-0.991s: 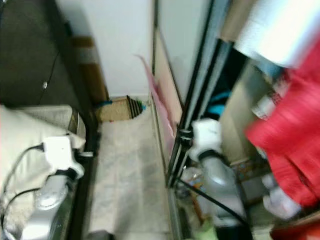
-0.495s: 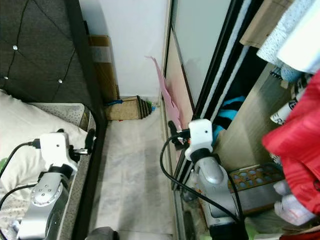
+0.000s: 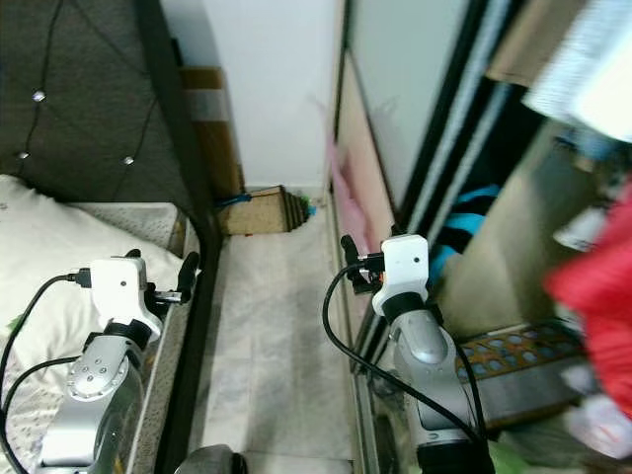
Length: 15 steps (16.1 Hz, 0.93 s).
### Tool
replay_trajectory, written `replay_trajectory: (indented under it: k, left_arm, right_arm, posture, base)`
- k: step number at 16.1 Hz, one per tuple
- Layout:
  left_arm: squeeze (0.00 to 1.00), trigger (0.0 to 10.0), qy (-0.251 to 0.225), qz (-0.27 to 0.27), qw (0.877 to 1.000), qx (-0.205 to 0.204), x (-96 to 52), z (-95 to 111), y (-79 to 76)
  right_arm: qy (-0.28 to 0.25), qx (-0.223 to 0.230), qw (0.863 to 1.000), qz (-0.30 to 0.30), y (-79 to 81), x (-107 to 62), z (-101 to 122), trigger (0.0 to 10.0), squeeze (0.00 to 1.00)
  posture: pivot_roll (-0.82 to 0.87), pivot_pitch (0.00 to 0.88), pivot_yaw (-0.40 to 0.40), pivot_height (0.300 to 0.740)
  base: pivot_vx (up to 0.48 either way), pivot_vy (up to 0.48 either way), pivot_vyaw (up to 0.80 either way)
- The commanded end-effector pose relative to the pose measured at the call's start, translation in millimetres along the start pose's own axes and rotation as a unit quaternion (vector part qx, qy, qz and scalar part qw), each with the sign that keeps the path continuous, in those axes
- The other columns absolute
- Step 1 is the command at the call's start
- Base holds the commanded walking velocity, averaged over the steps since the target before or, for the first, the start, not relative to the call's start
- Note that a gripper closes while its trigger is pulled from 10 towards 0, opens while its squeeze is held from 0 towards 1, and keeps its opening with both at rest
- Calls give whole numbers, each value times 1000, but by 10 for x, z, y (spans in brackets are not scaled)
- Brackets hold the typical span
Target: Clean up the room
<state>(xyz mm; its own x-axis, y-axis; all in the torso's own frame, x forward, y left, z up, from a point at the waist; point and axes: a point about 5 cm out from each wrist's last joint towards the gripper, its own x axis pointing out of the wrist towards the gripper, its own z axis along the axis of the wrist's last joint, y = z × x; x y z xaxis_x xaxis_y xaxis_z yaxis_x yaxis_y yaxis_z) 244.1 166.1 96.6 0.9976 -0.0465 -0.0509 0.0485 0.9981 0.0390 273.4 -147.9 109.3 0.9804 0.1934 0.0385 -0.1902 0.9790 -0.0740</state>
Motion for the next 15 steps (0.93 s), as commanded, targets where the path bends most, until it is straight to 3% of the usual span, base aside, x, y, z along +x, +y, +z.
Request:
replay_trajectory:
  k: [1, 3, 8, 10, 12, 15]
  left_arm:
    - [0, 10000, 7, -5, 1000, 6, 18, -8, -6]
    - [0, 10000, 4, -6, 1000, 6, 31, -1, -1]
    - [0, 10000, -11, -9, 1000, 13, 29, 35, 7]
    - [0, 10000, -9, 12, 999, 31, 17, 58, 13]
    - [0, 10000, -13, -17, 1000, -14, 20, 61, 5]
    - [0, 10000, -17, 13, 1000, -1, -6, 61, 60]
  right_arm:
    - [-5, -3, 1000, -6, -20, 18, 25, 10000, 0]
    - [-7, -3, 1000, -8, -25, 22, 32, 10000, 0]
    - [-9, -4, 1000, -13, -22, 21, 40, 10000, 0]
    - [-10, -8, 1000, -15, -31, 9, 40, 10000, 0]
    - [-12, -11, 1000, -17, -36, 8, 51, 10000, 0]
    - [-12, -16, 1000, -9, -45, -28, 57, 10000, 0]
  posture:
    - [2, 0, 0, 740]
    - [-2, 0, 5, 740]
    - [-8, 0, 15, 740]
    - [-9, 0, 17, 740]
    - [-13, 0, 19, 740]
    - [-18, 0, 23, 740]
  base:
    - [0, 480, 0]
    - [0, 354, 0]
    - [0, 0, 0]
    - [0, 0, 609]
    - [0, 0, 800]
    - [0, 0, 800]
